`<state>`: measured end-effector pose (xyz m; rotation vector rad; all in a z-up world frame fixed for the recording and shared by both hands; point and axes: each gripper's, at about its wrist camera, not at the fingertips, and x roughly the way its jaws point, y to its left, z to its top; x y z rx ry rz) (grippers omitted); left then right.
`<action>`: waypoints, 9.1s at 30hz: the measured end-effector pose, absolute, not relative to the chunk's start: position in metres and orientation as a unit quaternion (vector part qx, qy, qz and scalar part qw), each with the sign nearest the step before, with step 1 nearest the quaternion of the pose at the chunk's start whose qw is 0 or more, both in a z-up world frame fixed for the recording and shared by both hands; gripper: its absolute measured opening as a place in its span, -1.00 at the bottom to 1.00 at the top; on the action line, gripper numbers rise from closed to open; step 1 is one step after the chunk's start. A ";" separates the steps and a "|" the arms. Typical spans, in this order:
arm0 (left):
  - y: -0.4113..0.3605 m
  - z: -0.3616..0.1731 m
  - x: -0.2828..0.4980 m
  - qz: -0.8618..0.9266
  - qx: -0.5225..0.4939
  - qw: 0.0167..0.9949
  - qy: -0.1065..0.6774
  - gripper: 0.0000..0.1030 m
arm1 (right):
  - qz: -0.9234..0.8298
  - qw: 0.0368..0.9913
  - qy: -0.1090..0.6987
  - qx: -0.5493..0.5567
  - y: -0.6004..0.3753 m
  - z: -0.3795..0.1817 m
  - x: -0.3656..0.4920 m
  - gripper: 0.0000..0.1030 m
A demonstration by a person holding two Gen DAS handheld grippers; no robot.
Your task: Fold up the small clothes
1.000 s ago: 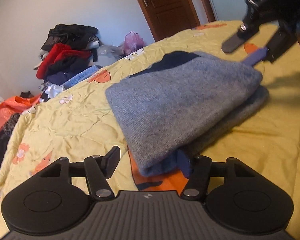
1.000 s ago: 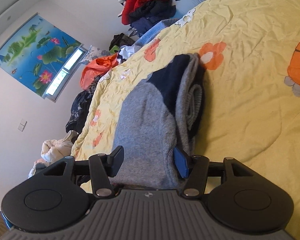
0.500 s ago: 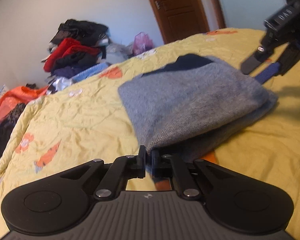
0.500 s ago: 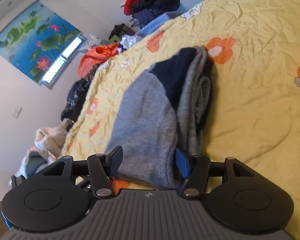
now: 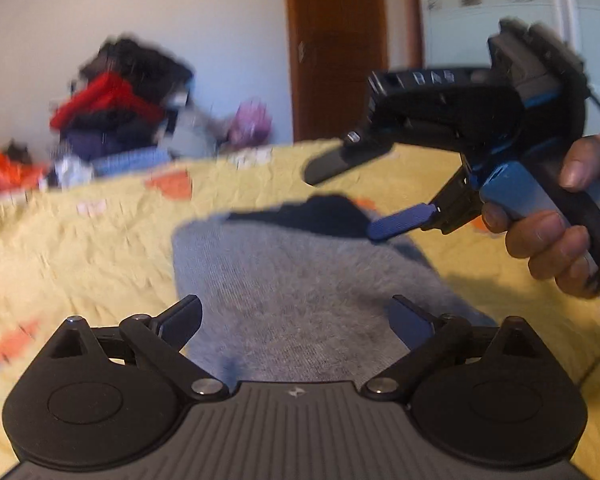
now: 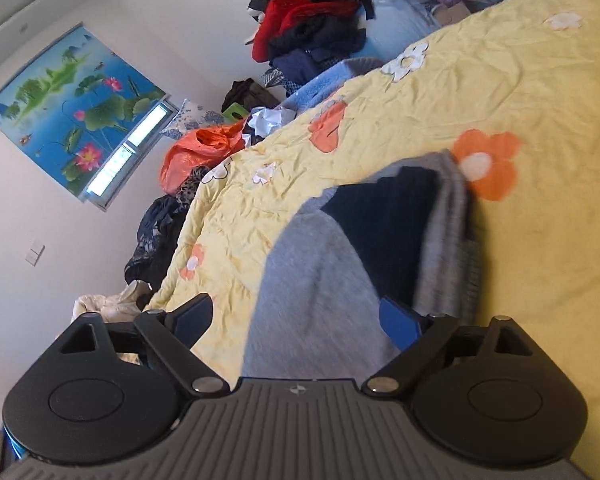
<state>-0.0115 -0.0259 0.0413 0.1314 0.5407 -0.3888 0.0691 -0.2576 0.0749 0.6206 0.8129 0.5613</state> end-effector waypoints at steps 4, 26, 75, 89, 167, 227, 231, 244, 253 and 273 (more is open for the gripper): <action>-0.031 0.003 0.011 -0.197 0.037 0.920 0.336 0.93 | 0.232 0.837 0.427 0.252 -0.238 0.048 0.101 0.38; 0.060 0.003 0.019 -0.194 -0.273 0.837 0.432 -0.34 | 0.263 0.811 0.468 0.230 -0.280 0.028 0.018 -0.37; -0.074 0.007 0.014 -0.119 0.088 0.939 0.312 1.00 | 0.244 0.892 0.378 0.038 -0.203 0.049 0.065 0.34; -0.045 0.023 -0.059 -0.201 0.040 0.937 0.282 1.00 | 0.281 0.866 0.399 0.108 -0.231 0.062 -0.001 0.16; -0.012 0.002 -0.109 -0.071 0.021 0.933 0.353 1.00 | 0.040 0.926 0.372 -0.038 -0.204 0.023 -0.138 1.00; -0.009 0.003 -0.111 -0.063 0.018 0.934 0.351 1.00 | 0.001 0.941 0.337 -0.009 -0.205 0.019 -0.144 0.99; -0.010 0.003 -0.111 -0.063 0.018 0.934 0.351 1.00 | 0.003 0.942 0.337 -0.009 -0.205 0.019 -0.144 1.00; -0.009 0.003 -0.112 -0.062 0.016 0.934 0.351 1.00 | 0.007 0.942 0.336 -0.014 -0.202 0.019 -0.147 1.00; -0.008 0.003 -0.112 -0.062 0.016 0.934 0.351 1.00 | 0.008 0.942 0.336 -0.014 -0.202 0.019 -0.147 0.99; -0.008 0.003 -0.111 -0.062 0.016 0.934 0.351 1.00 | 0.008 0.942 0.336 -0.014 -0.202 0.019 -0.148 1.00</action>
